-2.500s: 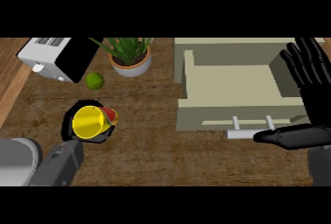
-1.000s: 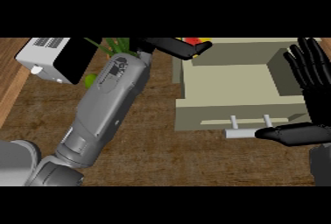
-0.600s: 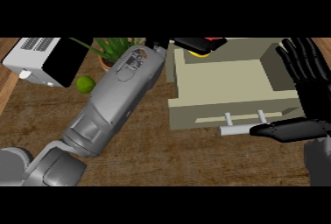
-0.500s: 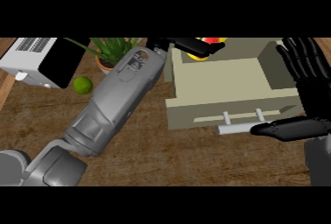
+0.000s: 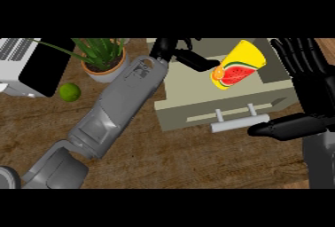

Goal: Pick up the cup, place it into the drawer and close the drawer

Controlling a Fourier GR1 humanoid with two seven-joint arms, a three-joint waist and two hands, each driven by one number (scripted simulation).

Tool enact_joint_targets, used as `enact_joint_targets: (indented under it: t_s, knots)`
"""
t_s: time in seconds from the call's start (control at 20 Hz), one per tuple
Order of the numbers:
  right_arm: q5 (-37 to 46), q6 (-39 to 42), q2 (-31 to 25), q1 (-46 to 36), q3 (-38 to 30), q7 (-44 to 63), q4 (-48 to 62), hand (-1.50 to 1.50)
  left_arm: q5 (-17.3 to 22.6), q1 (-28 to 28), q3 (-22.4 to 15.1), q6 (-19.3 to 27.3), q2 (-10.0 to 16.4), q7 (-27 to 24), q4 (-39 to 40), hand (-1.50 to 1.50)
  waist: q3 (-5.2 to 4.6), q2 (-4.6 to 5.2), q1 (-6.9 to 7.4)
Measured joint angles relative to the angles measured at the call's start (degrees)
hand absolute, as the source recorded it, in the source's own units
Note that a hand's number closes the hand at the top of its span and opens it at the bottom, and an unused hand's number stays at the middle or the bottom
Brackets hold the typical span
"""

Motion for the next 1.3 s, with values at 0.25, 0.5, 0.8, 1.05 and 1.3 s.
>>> enact_joint_targets:
  t_s: [0.25, 0.5, 0.8, 1.05, 1.3]
  knots:
    - [-2.05, 2.18, 0.76, -1.93, 2.1, 0.86, 0.62, -1.5, 4.08, 2.5, -0.69, -0.22, 0.0, -3.27, -1.3, -1.5, -0.06, 0.45, -1.46]
    - [-6.82, 8.59, 1.44, -2.37, 6.3, 1.24, 0.49, 1.5, 9.51, 4.04, 0.61, -1.31, 0.0, -8.08, -4.04, -1.5, -0.11, 0.58, -2.07]
    - [-9.22, 18.23, -2.79, -1.23, 12.25, 5.18, 0.11, 1.5, 15.25, 3.78, 2.66, -0.05, 0.0, -13.48, -5.98, -1.5, -0.17, -0.11, -0.81]
    - [-3.58, 21.86, -7.77, 0.66, 15.9, 8.72, -0.73, -1.5, 17.87, 3.22, 2.93, 1.82, 0.0, -15.73, -5.3, -1.5, -0.15, -0.88, 2.01]
    - [10.23, 20.06, -10.63, 3.78, 18.77, 5.5, -1.2, -1.5, 19.76, 3.75, 3.83, 1.82, 0.0, -17.49, -4.79, -1.5, -0.1, -1.38, 5.05]
